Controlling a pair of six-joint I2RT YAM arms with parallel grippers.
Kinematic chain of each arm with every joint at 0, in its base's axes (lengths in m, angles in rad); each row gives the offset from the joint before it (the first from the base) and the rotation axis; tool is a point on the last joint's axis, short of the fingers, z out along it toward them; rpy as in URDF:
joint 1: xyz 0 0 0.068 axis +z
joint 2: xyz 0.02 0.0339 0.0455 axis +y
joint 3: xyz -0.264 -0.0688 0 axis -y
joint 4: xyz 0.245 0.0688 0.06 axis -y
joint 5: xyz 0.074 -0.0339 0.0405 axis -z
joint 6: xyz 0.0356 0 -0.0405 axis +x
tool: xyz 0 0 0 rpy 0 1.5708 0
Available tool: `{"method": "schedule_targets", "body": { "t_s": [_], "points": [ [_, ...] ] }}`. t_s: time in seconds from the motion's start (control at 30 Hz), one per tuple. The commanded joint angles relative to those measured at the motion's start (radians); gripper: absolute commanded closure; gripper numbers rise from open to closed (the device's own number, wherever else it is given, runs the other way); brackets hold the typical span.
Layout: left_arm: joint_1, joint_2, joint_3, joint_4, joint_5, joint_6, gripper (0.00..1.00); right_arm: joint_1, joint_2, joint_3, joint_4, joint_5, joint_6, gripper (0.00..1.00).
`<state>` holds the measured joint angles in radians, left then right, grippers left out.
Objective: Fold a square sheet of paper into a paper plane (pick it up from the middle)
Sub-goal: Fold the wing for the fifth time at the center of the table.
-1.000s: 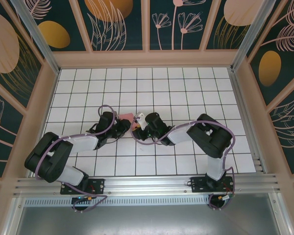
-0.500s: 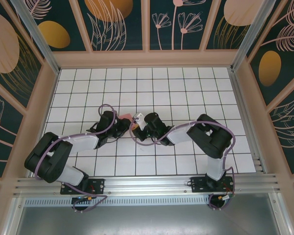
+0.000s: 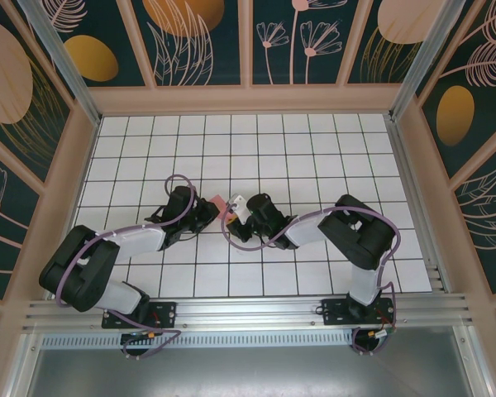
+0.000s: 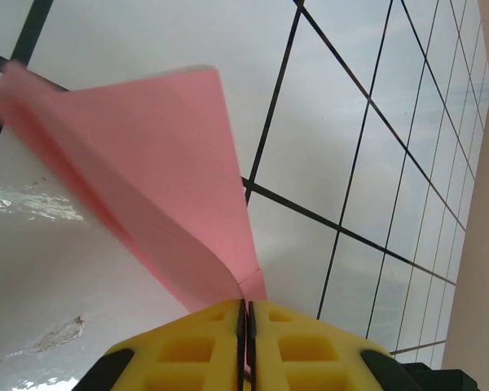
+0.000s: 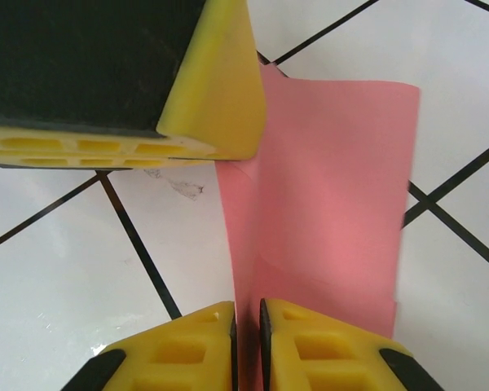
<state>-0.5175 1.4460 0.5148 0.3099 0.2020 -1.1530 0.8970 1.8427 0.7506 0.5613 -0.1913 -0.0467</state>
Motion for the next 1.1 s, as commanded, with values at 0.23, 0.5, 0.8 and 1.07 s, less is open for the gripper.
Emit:
{"method": "schedule_targets", "body": {
  "t_s": [0.23, 0.5, 0.8, 1.07],
  "points": [
    [-0.007, -0.003, 0.015, 0.006, 0.024, -0.004, 0.92, 0.011, 0.006, 0.072, 0.009, -0.005, -0.017, 0.77],
    [-0.010, -0.006, 0.023, 0.010, 0.031, -0.011, 0.92, 0.015, 0.042, 0.103, -0.002, 0.004, -0.018, 0.76],
    [-0.009, -0.026, 0.040, -0.018, 0.018, -0.010, 0.93, 0.017, 0.038, 0.063, 0.012, 0.061, -0.051, 0.68],
    [-0.008, -0.032, 0.050, -0.028, 0.017, -0.012, 0.93, 0.034, 0.051, 0.053, 0.018, 0.131, -0.073, 0.59]
  ]
}}
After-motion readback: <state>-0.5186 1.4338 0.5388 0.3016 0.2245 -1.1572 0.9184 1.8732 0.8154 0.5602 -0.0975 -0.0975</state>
